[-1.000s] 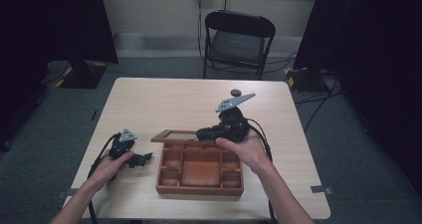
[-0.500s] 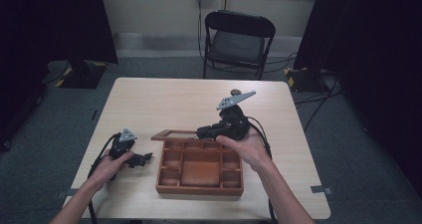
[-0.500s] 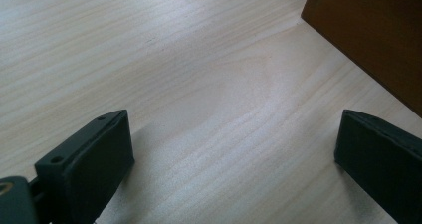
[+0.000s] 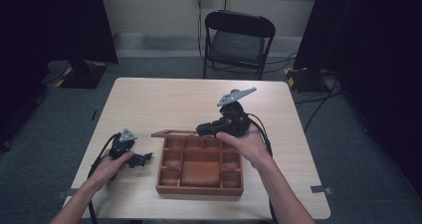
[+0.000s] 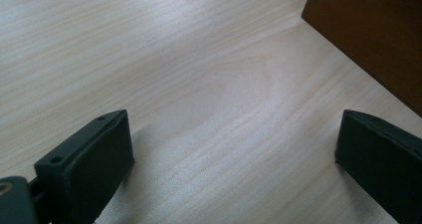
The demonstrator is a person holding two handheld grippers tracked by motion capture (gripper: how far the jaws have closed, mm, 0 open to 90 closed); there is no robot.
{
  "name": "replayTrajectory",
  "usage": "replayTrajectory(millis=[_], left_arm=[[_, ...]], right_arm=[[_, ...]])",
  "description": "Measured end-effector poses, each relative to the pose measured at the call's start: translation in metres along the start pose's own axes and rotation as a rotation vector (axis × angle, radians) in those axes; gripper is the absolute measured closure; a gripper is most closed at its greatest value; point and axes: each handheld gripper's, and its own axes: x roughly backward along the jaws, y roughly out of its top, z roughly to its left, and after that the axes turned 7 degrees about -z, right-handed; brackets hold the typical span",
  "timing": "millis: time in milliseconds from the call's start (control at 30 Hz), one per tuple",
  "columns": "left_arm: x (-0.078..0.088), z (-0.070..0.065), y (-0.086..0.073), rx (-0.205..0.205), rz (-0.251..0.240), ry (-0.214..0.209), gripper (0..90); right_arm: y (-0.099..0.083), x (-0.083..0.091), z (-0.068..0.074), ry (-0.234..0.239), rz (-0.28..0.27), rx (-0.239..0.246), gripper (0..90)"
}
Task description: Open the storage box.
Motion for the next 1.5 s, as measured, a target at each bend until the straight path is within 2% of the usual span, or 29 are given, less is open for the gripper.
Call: replayTrajectory(millis=[367,567,1500], left_arm=[[0.0000,0.0000,0.0000,0.000,0.000,0.000,0.9],[-0.0001,0.0001,0.0000,0.000,0.000,-0.001,0.9],[0.0000,0.0001,0.0000,0.000,0.001,0.000,0.9]], right_arm=[[0.0023,0.0004,-0.0027,0.002,-0.005,-0.010,82.5],[0.0014,0.0000,0.0013,-0.011,0.006,-0.001,82.5],[0.0039,0.0015,-0.0062,-0.003,-0.033,-0.027,82.6]])
